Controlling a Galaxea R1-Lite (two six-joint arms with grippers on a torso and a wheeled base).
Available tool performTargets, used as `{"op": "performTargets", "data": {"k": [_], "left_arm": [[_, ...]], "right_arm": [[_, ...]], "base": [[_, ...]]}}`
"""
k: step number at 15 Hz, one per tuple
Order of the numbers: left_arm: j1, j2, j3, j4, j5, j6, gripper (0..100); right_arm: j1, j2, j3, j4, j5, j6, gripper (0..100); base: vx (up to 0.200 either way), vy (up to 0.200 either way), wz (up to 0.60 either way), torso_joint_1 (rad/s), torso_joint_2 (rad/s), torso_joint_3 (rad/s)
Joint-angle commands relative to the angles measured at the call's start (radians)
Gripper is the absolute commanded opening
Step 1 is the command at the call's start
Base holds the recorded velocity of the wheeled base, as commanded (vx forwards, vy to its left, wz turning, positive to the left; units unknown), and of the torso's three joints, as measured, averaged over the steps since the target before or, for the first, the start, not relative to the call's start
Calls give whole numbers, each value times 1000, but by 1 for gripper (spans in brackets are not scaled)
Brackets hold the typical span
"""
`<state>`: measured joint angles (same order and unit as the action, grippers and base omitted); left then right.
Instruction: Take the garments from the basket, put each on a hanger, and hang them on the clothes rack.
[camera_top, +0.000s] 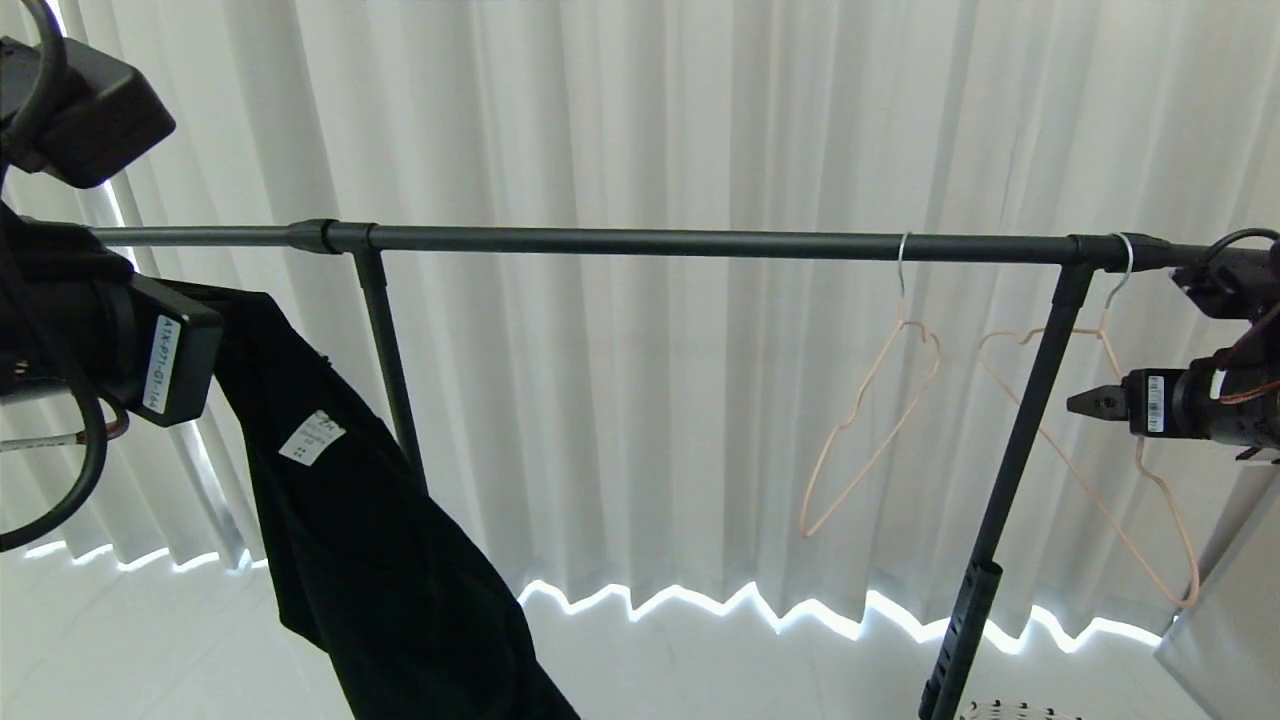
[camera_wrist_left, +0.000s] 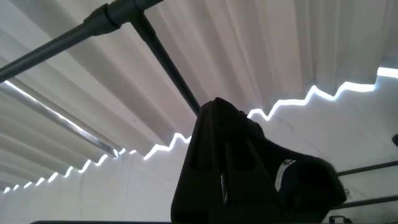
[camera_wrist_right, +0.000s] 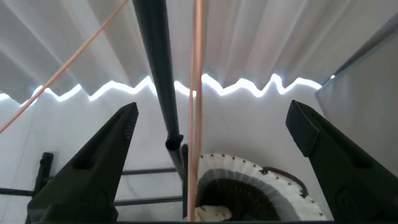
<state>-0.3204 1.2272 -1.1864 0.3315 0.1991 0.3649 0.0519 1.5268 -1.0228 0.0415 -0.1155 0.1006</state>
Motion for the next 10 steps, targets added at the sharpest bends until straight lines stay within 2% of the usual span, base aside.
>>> {"op": "performTargets", "data": {"k": [1,6,7,10], "left_arm": [[0,-2,1,0,0,0,0],[0,-2,13,0,0,0,0],[0,-2,14,0,0,0,0],[0,-2,14,0,0,0,0]], "right_arm": [[-9,59,46,-26,11,8,100],[-53,102,61,-38,37,8,100],[-55,104,62,-40,37,8,0],[-53,99,62,-58,74,7,0]], "base": [[0,0,0,0,0,0],[0,0,0,0,0,0],[0,0,0,0,0,0],[0,0,0,0,0,0]]}}
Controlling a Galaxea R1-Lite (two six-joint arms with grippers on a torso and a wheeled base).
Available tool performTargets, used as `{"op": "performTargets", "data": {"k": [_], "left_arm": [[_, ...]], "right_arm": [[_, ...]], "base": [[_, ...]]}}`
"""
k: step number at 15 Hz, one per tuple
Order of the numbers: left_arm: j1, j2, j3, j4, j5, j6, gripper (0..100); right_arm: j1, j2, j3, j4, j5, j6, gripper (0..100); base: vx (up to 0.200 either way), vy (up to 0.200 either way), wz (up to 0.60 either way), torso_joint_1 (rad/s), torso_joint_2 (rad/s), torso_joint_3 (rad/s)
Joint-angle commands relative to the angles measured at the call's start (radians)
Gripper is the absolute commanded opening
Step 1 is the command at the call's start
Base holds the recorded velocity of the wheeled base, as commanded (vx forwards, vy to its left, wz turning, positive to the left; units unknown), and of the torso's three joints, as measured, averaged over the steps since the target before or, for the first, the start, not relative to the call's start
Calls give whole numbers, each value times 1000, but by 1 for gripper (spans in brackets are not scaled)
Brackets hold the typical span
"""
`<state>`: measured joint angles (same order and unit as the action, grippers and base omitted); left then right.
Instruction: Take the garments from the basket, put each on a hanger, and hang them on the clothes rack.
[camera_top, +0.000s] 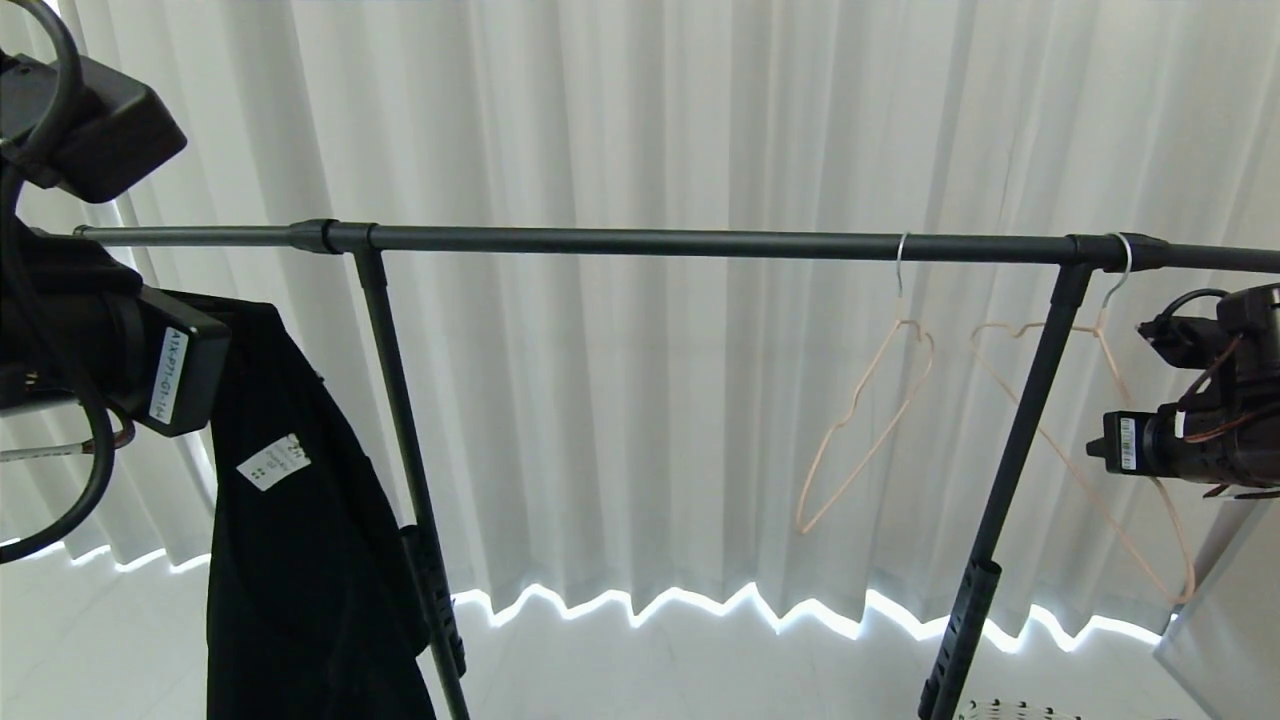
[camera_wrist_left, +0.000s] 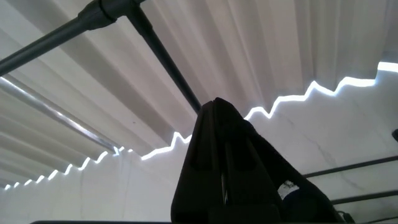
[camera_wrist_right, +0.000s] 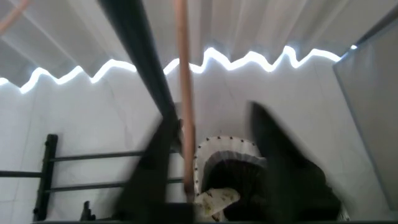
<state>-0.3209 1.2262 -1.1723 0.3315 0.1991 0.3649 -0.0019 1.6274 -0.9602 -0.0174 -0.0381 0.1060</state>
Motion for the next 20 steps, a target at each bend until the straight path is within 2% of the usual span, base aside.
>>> {"op": "performTargets", "data": {"k": [1,6,8,11,16,20], "left_arm": [[0,-1,0,0,0,0,0],[0,-1,0,0,0,0,0],[0,-2,-1,0,0,0,0],[0,-2,-1,-2,0,0,0],[0,-17,2,-12,0,2,0],[0,-28,3,-12,0,2,0]], "right_arm": [[0,-3,-2,-1,4,-3,0],[7,-51,1,-10,4,4,0],[8,-97,23,-65,4,6,0],[8,-176,58,-78,6,0,0],[3,-394,245,-68,-5,-40,0],[5,-548,379,-67,-5,-140,0]], "base": [[0,0,0,0,0,0],[0,0,0,0,0,0],[0,0,0,0,0,0],[0,0,0,0,0,0],[0,0,0,0,0,0],[-200,0,0,7,2,1]]}}
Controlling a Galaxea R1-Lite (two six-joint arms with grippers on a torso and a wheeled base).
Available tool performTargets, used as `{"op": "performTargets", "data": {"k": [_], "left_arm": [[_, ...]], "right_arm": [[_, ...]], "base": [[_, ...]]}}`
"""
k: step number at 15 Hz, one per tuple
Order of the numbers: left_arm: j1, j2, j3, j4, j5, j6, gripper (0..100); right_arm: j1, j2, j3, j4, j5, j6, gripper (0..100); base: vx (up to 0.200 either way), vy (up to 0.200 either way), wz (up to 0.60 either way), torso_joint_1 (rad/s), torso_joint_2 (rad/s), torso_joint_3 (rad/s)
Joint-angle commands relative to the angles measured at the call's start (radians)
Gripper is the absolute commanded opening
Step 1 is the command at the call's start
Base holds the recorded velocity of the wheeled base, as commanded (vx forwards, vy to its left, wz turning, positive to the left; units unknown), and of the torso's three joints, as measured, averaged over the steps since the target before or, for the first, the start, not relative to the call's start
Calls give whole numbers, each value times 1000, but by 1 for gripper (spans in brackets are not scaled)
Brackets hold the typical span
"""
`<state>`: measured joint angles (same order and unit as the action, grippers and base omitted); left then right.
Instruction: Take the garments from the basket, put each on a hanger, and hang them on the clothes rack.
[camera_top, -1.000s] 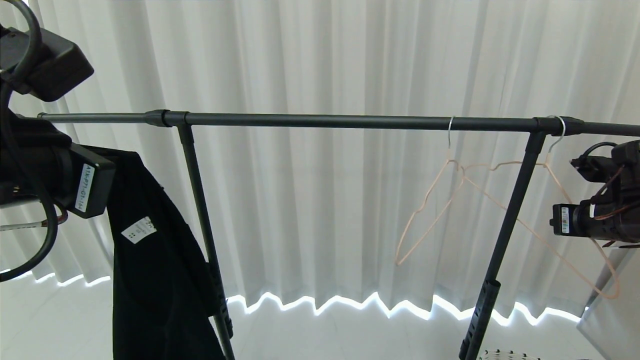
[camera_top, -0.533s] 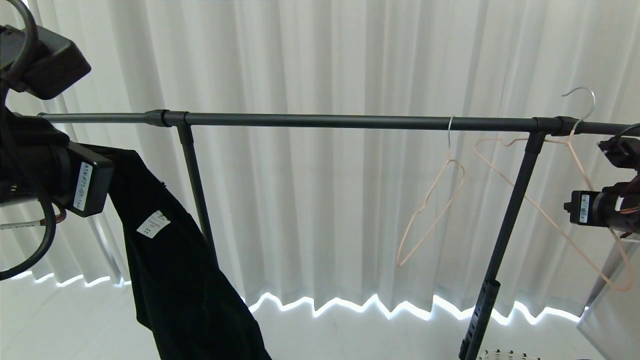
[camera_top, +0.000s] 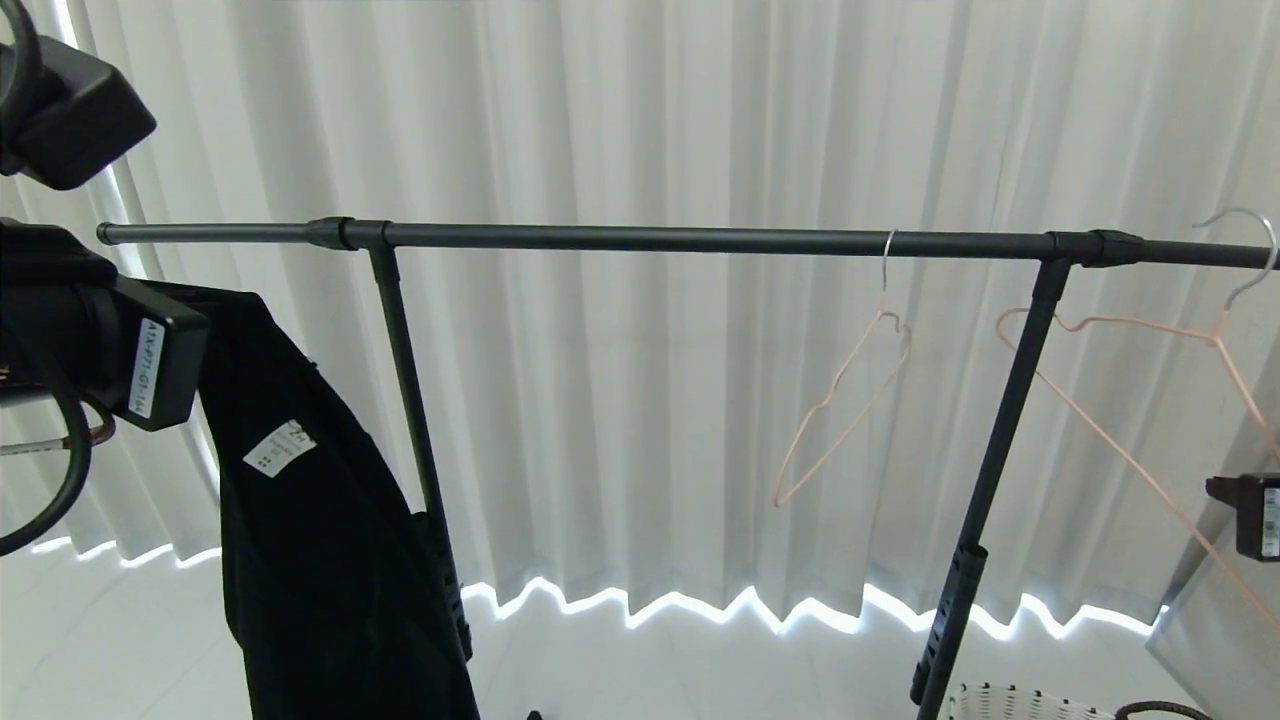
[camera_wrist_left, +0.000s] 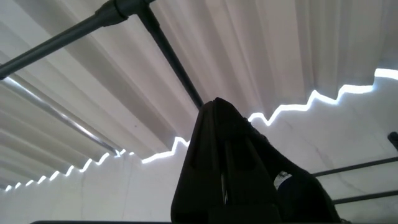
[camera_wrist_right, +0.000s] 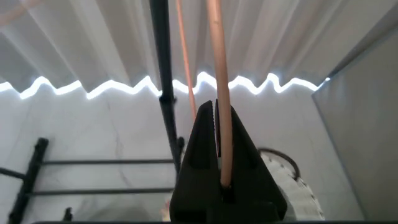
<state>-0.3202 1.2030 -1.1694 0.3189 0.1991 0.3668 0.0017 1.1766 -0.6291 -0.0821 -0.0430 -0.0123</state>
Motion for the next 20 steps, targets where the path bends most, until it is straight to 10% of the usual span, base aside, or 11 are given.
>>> {"op": "performTargets", "data": {"k": [1,10,15,20], "left_arm": [[0,-5,-1,0,0,0,0],[-88,0,5,0,0,0,0],[-148,10,48,0,0,-9,0],[-215,188,-6,0,98,-315,0]], "right_arm": [[1,-109,52,4,0,-41,0],[103,-201,43,74,8,-110,0],[429,-199,3,74,22,-97,0],[914,-195,3,74,112,89,0]], "base": [[-200,0,0,-7,2,7],[-200,0,0,-1,1,4],[-80,0,0,1,2,2],[0,0,0,0,0,0]]}}
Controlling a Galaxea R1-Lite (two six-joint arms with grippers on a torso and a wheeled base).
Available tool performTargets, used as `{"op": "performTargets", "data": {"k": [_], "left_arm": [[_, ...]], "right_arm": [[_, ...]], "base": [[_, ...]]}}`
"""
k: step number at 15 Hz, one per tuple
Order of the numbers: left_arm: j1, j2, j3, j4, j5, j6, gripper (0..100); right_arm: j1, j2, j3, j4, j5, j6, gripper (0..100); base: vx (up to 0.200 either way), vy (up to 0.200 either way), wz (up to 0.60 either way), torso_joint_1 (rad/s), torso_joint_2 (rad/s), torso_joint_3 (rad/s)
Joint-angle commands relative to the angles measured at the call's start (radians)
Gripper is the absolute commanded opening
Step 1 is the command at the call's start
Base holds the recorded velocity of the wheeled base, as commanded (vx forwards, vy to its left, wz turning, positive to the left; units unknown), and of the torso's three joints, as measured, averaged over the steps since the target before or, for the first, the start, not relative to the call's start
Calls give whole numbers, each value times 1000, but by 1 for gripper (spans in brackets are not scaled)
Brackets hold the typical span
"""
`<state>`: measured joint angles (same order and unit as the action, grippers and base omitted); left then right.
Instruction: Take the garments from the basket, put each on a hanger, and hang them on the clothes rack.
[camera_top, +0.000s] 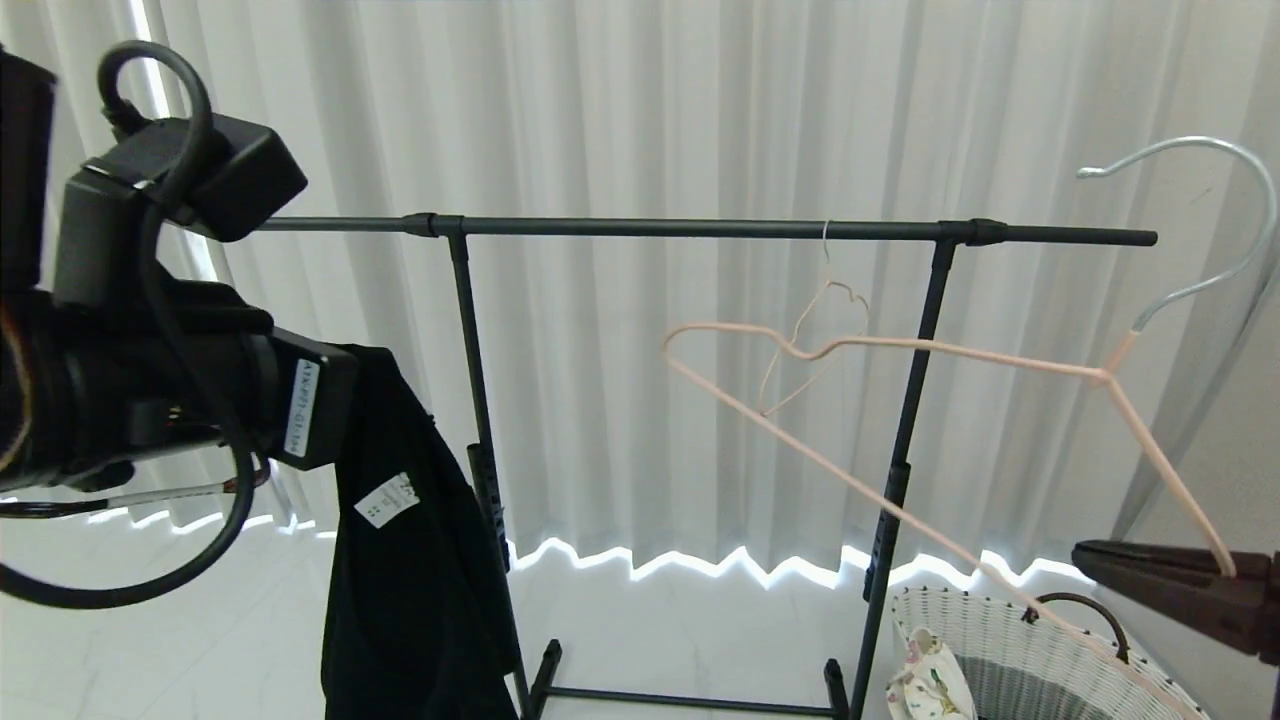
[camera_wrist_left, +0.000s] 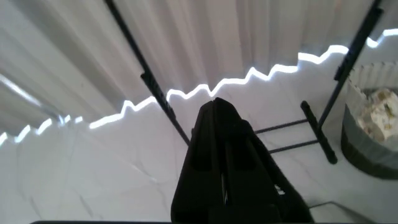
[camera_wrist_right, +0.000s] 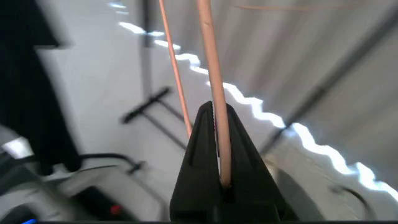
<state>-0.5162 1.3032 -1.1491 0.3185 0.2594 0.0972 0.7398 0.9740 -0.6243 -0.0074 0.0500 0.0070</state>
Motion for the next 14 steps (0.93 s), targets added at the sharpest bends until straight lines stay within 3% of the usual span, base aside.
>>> {"op": "performTargets", "data": {"k": [1,4,7,10,14], "left_arm": [[-30,123,-46,1,90,-110,0],[-73,182,-80,1,139,-226,0],[-117,185,-109,1,138,-264,0],[-120,179,-123,1,138,-212,0],[-119,168,-129,-1,135,-160,0]], "right_arm": [[230,11,-3,0,19,99,0],[345,25,-15,0,21,177,0],[357,75,-23,-8,22,206,0],[345,157,-23,-36,19,254,0],[270,229,-23,-89,16,258,0]], "base": [[0,0,0,0,0,0],[0,0,0,0,0,0],[0,0,0,0,0,0],[0,0,0,0,0,0],[0,0,0,0,0,0]]}}
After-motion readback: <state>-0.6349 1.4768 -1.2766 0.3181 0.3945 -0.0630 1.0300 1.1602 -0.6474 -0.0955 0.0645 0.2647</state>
